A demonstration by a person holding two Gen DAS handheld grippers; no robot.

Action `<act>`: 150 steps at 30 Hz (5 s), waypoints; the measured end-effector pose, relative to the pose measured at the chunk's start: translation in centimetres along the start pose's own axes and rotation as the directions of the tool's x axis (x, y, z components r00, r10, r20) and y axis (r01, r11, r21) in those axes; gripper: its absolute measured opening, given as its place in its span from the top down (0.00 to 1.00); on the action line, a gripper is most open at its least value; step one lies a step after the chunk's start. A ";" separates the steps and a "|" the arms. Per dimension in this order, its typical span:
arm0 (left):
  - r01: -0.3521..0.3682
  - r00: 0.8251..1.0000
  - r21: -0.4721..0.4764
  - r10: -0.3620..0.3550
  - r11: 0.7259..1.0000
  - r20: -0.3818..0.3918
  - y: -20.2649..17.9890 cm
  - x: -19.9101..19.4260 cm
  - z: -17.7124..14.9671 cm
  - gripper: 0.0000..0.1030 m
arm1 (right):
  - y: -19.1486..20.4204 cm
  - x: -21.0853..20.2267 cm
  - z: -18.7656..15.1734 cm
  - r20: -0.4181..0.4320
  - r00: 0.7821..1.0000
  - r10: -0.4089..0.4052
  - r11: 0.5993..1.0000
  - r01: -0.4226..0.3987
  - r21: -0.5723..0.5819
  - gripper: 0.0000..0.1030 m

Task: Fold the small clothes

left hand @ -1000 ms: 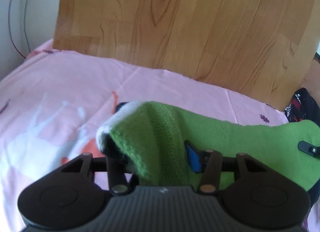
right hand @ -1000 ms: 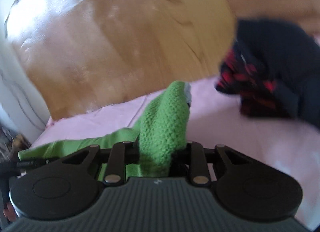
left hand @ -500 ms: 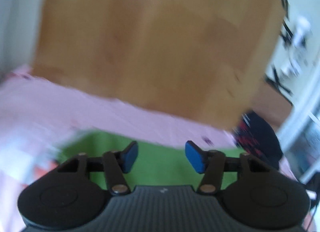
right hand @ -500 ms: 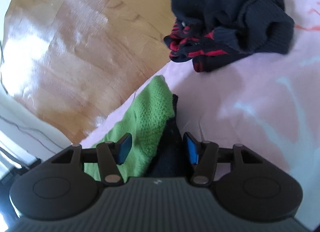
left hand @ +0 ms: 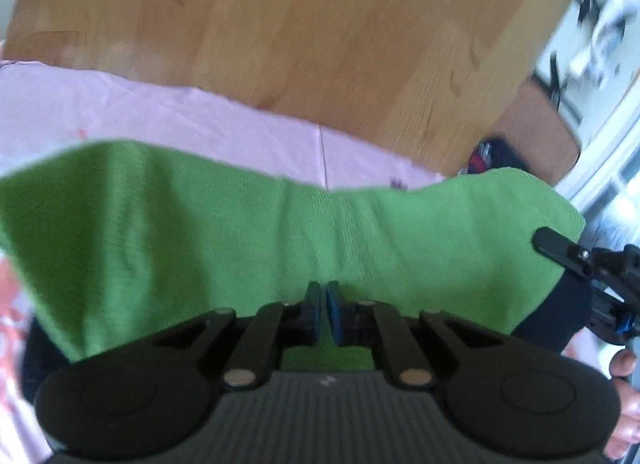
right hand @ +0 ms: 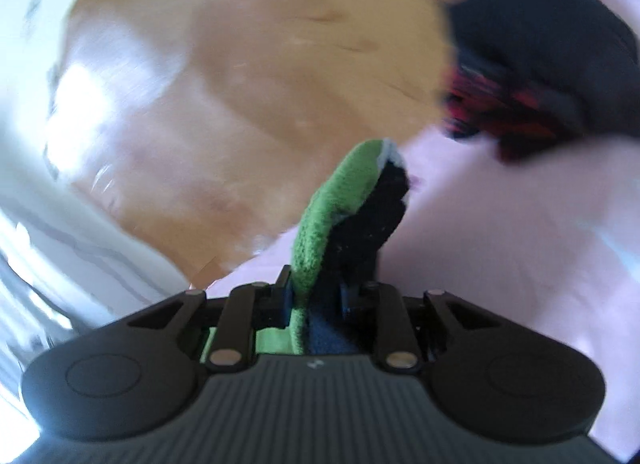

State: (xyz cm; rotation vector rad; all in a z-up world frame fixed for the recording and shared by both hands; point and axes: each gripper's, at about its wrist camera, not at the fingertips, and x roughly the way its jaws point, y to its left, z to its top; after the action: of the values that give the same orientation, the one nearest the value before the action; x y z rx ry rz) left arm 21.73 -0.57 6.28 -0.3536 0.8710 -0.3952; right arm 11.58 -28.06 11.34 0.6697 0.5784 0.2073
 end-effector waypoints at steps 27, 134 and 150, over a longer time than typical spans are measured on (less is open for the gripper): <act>-0.039 0.992 -0.056 0.045 0.998 0.120 4.5 -6.8 2.0 0.22 | 8.8 6.1 -3.7 -0.074 0.992 0.101 0.955 -0.118 -0.273 0.64; -0.091 0.960 0.022 0.081 0.996 0.267 6.9 -9.7 -3.1 0.36 | 10.4 6.0 -11.3 -0.026 0.999 -0.038 0.796 0.015 -0.606 0.50; 0.061 0.997 -0.159 -0.069 0.985 -0.045 11.2 -5.6 1.5 0.01 | 1.3 4.3 -6.3 -0.140 0.989 0.036 0.992 -0.053 -0.117 0.22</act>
State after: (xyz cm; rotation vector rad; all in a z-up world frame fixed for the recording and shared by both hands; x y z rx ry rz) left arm 21.75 12.07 5.81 -0.5208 0.9446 -0.3986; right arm 11.52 -22.19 6.29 0.5542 0.6783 0.3297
